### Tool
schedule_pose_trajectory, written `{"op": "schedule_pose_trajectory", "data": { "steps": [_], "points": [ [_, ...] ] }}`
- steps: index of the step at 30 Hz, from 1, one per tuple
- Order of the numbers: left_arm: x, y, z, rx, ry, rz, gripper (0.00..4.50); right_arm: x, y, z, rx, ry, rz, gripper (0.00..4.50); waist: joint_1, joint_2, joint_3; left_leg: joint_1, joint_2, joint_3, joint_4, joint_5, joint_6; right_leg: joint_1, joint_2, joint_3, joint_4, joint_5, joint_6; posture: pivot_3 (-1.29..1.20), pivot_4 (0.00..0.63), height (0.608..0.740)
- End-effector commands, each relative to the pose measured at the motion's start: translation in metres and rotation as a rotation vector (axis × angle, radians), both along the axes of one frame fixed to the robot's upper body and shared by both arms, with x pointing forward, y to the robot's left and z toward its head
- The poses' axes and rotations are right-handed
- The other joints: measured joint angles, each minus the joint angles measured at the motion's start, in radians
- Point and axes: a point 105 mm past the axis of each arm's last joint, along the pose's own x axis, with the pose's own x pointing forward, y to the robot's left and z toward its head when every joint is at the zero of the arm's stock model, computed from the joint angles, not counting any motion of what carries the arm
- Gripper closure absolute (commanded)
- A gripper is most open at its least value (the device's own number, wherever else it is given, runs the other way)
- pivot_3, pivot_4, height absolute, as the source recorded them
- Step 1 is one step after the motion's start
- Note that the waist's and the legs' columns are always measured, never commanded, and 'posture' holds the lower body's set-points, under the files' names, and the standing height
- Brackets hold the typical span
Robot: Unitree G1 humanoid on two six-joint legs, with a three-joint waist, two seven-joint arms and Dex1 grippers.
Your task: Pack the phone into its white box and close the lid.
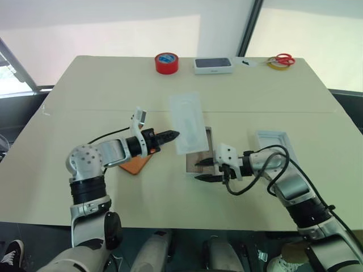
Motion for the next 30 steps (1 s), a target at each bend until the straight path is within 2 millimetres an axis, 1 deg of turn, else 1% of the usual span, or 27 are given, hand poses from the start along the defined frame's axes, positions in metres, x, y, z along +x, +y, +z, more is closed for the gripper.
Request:
{"op": "schedule_pose_trajectory", "data": {
  "steps": [1, 4, 7, 10, 11, 13, 14, 16, 20, 30],
  "points": [
    [-0.004, 0.003, 0.002, 0.002, -0.027, -0.008, 4.5, -0.001, -0.016, 0.023, 0.009, -0.102, -0.028, 0.66, 0.001, 0.0, 0.0, 0.0, 0.0, 0.0, 0.0, 0.0, 0.0, 0.0, 0.0, 0.0, 0.0, 0.0, 0.0, 0.0, 0.15, 0.736],
    [-0.006, 0.004, -0.004, 0.016, -0.013, -0.015, 4.5, -0.003, -0.04, 0.028, -0.036, -0.136, -0.066, 0.66, 0.002, 0.0, 0.0, 0.0, 0.0, 0.0, 0.0, 0.0, 0.0, 0.0, 0.0, 0.0, 0.0, 0.0, 0.0, 0.0, 0.15, 0.736],
    [-0.006, 0.0, -0.007, 0.009, 0.0, -0.028, 4.5, -0.004, -0.062, 0.034, -0.067, -0.154, -0.11, 0.66, 0.001, 0.0, 0.0, 0.0, 0.0, 0.0, 0.0, 0.0, 0.0, 0.0, 0.0, 0.0, 0.0, 0.0, 0.0, 0.0, 0.15, 0.736],
    [-0.007, -0.008, -0.011, 0.004, 0.015, -0.053, 4.5, 0.004, -0.074, 0.046, -0.016, -0.181, -0.181, 0.66, -0.004, 0.0, 0.0, 0.0, 0.0, 0.0, -0.001, 0.0, 0.0, 0.0, 0.0, 0.0, 0.0, 0.0, 0.0, 0.0, 0.15, 0.736],
    [-0.007, -0.016, -0.014, 0.002, 0.034, -0.069, 4.5, 0.008, -0.076, 0.056, 0.049, -0.191, -0.213, 0.66, -0.004, 0.0, 0.0, 0.0, 0.0, 0.0, -0.001, 0.0, 0.0, 0.0, 0.0, 0.0, 0.0, 0.0, 0.0, 0.0, 0.15, 0.736],
    [-0.008, -0.029, -0.019, 0.012, 0.056, -0.096, 4.5, 0.013, -0.08, 0.068, 0.126, -0.209, -0.251, 0.66, -0.002, 0.0, 0.0, 0.0, 0.0, 0.0, -0.001, 0.0, 0.0, 0.0, 0.0, 0.0, 0.0, 0.0, 0.0, 0.0, 0.15, 0.736],
    [-0.009, -0.033, -0.021, 0.02, 0.059, -0.107, 4.5, 0.015, -0.081, 0.071, 0.144, -0.217, -0.261, 0.66, -0.001, 0.0, 0.0, 0.0, 0.0, 0.0, -0.001, 0.0, 0.0, 0.0, 0.0, 0.0, 0.0, 0.0, 0.0, 0.0, 0.15, 0.736],
    [-0.01, -0.036, -0.023, 0.026, 0.074, -0.119, 4.5, 0.016, -0.083, 0.071, 0.14, -0.222, -0.272, 0.66, 0.0, -0.001, 0.0, -0.001, 0.0, 0.0, 0.0, 0.0, 0.0, 0.0, -0.001, 0.0, -0.001, 0.0, 0.0, 0.0, 0.15, 0.736],
    [-0.012, -0.037, -0.028, 0.054, 0.068, -0.129, 4.5, 0.014, -0.084, 0.066, 0.124, -0.222, -0.276, 0.66, 0.0, -0.001, 0.0, -0.001, 0.0, 0.0, 0.0, 0.0, 0.0, 0.0, 0.0, 0.0, -0.001, 0.0, 0.0, 0.0, 0.15, 0.736],
    [-0.008, -0.032, -0.027, 0.087, 0.069, -0.125, 4.5, 0.014, -0.081, 0.058, 0.115, -0.217, -0.275, 0.66, 0.0, 0.0, 0.0, -0.001, 0.0, 0.0, 0.0, 0.0, 0.0, 0.0, 0.0, 0.0, -0.001, 0.0, 0.0, 0.0, 0.15, 0.736]
  ]
}}
